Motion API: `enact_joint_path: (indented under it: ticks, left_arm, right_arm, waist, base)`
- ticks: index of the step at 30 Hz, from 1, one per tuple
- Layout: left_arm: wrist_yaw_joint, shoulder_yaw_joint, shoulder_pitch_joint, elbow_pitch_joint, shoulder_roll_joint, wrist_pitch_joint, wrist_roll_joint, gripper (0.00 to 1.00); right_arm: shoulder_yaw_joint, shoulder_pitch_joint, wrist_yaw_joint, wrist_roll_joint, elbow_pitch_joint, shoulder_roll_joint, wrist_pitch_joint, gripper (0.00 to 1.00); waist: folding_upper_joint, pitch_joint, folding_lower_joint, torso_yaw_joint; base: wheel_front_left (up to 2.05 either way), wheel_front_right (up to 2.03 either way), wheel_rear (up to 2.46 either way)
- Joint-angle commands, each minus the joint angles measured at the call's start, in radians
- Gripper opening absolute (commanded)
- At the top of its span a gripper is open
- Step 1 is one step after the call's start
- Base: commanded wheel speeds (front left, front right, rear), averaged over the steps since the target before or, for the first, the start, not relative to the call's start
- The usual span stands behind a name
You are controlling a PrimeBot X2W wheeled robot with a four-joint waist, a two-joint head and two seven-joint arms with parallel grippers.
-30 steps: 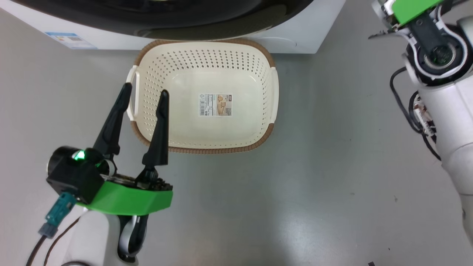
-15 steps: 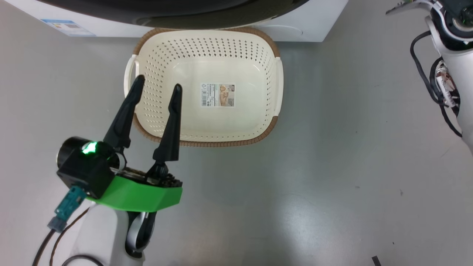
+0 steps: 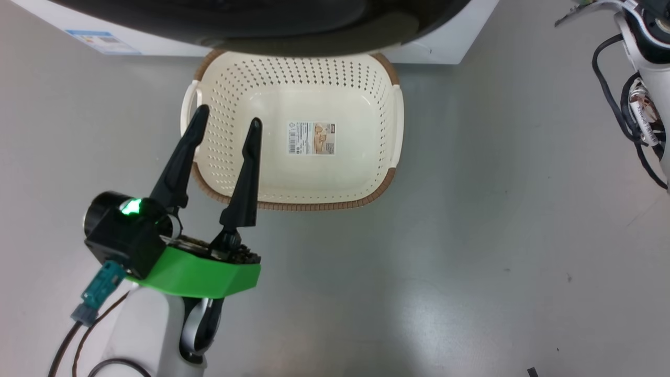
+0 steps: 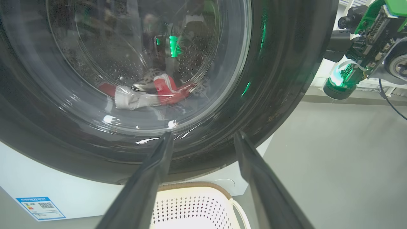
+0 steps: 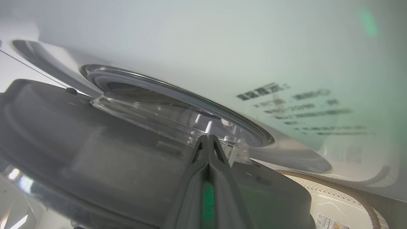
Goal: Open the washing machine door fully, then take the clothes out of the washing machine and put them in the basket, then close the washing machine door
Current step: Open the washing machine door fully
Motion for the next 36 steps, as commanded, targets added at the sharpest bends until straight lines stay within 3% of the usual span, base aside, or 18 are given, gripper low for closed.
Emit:
enact_joint_path:
  ticks: [1, 18, 28, 29, 30, 31, 32, 36]
  left_arm:
    - [-0.005, 0.026, 0.009, -0.018, 0.019, -0.007, -0.003, 1.0]
    - [-0.005, 0.039, 0.054, 0.001, 0.019, -0.007, 0.005, 1.0]
    - [-0.005, 0.051, 0.071, -0.005, 0.019, -0.007, 0.008, 1.0]
    - [-0.005, 0.052, 0.071, -0.006, 0.019, -0.007, 0.008, 1.0]
    - [-0.005, 0.054, 0.071, -0.007, 0.019, -0.007, 0.008, 1.0]
    - [-0.005, 0.055, 0.071, -0.007, 0.019, -0.007, 0.008, 1.0]
    - [-0.005, 0.056, 0.071, -0.008, 0.019, -0.007, 0.008, 1.0]
    - [-0.005, 0.062, 0.072, -0.006, 0.019, -0.007, 0.006, 1.0]
  right_arm:
    - [0.017, 0.021, 0.008, 0.015, -0.051, 0.029, 0.02, 0.0]
    - [0.062, 0.154, 0.008, 0.044, -0.119, 0.025, 0.18, 0.0]
    - [0.042, 0.195, 0.008, 0.0, -0.086, 0.038, 0.11, 0.0]
    - [0.037, 0.198, 0.008, -0.011, -0.08, 0.04, 0.087, 0.32]
    - [0.032, 0.203, 0.008, -0.018, -0.073, 0.043, 0.065, 0.39]
    - [0.029, 0.207, 0.008, -0.032, -0.067, 0.042, 0.04, 0.88]
    - [0.025, 0.213, 0.008, -0.048, -0.067, 0.041, 0.007, 1.0]
    - [0.016, 0.246, 0.008, -0.099, -0.076, 0.035, -0.105, 1.0]
  waist:
    - [-0.0001, -0.012, 0.0, -0.005]
    - [-0.0001, -0.111, 0.0, -0.035]
    - [-0.0001, -0.123, 0.0, -0.041]
    - [-0.0001, -0.121, 0.0, -0.042]
    - [-0.0001, -0.12, 0.0, -0.043]
    - [-0.0001, -0.119, 0.0, -0.043]
    - [-0.0001, -0.118, 0.0, -0.043]
    - [-0.0001, -0.119, 0.0, -0.044]
  base:
    - [0.0, 0.0, 0.0]
    - [0.0, 0.0, 0.0]
    - [0.0, 0.0, 0.0]
    - [0.0, 0.0, 0.0]
    - [0.0, 0.0, 0.0]
    - [0.0, 0.0, 0.0]
    - [0.0, 0.0, 0.0]
    - [0.0, 0.0, 0.0]
